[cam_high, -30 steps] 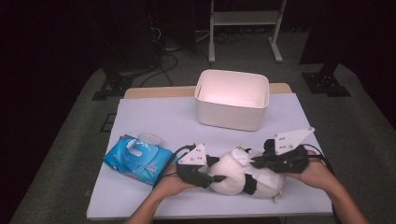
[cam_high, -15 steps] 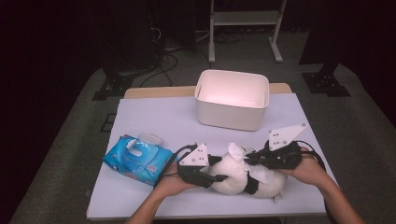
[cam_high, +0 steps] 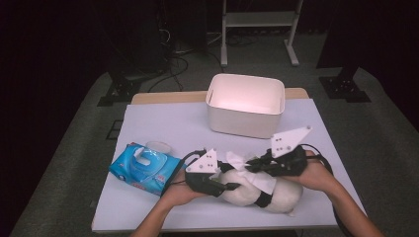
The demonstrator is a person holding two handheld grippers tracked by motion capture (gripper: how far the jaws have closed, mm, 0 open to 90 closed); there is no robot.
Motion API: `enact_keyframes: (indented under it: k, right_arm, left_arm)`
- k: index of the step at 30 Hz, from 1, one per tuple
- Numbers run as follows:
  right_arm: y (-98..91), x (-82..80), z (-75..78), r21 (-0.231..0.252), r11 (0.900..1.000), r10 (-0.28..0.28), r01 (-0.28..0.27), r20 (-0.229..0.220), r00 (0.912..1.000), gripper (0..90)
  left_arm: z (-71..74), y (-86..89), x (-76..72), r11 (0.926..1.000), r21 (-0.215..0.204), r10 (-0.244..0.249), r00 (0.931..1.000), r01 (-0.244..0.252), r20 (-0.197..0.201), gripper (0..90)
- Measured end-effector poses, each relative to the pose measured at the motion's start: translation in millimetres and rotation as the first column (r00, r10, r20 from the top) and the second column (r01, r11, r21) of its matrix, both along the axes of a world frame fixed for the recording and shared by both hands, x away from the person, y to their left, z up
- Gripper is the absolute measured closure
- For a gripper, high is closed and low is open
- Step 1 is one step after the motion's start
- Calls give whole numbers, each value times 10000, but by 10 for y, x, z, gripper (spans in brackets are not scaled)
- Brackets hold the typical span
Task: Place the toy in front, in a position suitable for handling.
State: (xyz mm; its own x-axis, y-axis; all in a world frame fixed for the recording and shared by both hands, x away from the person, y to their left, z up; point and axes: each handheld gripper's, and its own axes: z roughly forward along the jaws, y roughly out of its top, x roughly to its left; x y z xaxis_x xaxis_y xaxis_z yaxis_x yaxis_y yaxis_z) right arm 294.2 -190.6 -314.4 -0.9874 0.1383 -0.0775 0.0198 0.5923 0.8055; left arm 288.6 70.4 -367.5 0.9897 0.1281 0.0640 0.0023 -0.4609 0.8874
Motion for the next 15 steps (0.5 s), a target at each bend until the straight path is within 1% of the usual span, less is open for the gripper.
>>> enact_keyframes:
  k: [1,2,3,4,5,6,7,8,9,10,11,12,14,15]
  right_arm:
    - [-84,-21,-27,-95,9998,-170,170,-25,9999,853]
    - [-84,-21,-27,-95,9998,-170,170,-25,9999,853]
    - [-170,-43,-54,-266,9989,-398,397,-13,9992,853]
    - [-275,-72,-98,-633,9955,-706,704,-7,9975,853]
    - [-418,-101,-161,-669,9929,-991,983,-83,9950,853]
    - [-489,-124,-182,-510,9927,-1099,1090,-141,9938,854]
    - [-549,-157,-200,-489,9905,-1293,1286,-107,9915,854]
    - [-609,-179,-219,-318,9900,-1379,1374,-126,9904,854]
    - [-665,-195,-245,-35,9900,-1410,1410,-273,9896,854]
    - [-665,-195,-245,-35,9900,-1410,1410,-273,9896,854]
    - [-744,-219,-309,287,9874,-1539,1555,-512,9868,855]
    - [-769,-228,-341,429,9861,-1580,1607,-603,9856,856]
    - [-816,-241,-385,591,9836,-1667,1706,-662,9838,856]
    - [-830,-242,-393,659,9830,-1670,1714,-678,9836,856]
  left_arm:
    - [-18,14,20,9999,-79,93,9999,-95,-142,448]
    - [-18,14,20,9999,-79,93,9999,-95,-142,437]
    - [-29,20,40,9998,-159,152,9996,-155,-236,437]
    - [-39,23,54,9997,-175,165,9994,-170,-293,417]
    - [-76,9,79,9992,-350,180,9983,-199,-548,357]
    - [-76,9,79,9992,-350,180,9983,-199,-548,324]
    - [-86,-2,83,9988,-450,143,9978,-173,-646,291]
    - [-89,-4,82,9979,-647,55,9975,-101,-711,260]
    - [-93,-7,84,9969,-791,-44,9969,-19,-789,248]
    - [-93,-7,84,9969,-791,-44,9969,-19,-789,234]
    - [-107,-24,90,9970,-771,-86,9959,17,-898,219]
    - [-122,-27,93,9966,-827,-40,9947,-45,-1023,204]
    - [-129,-13,100,9962,-874,-55,9942,-40,-1078,191]
    - [-140,7,107,9951,-992,-137,9928,18,-1194,187]
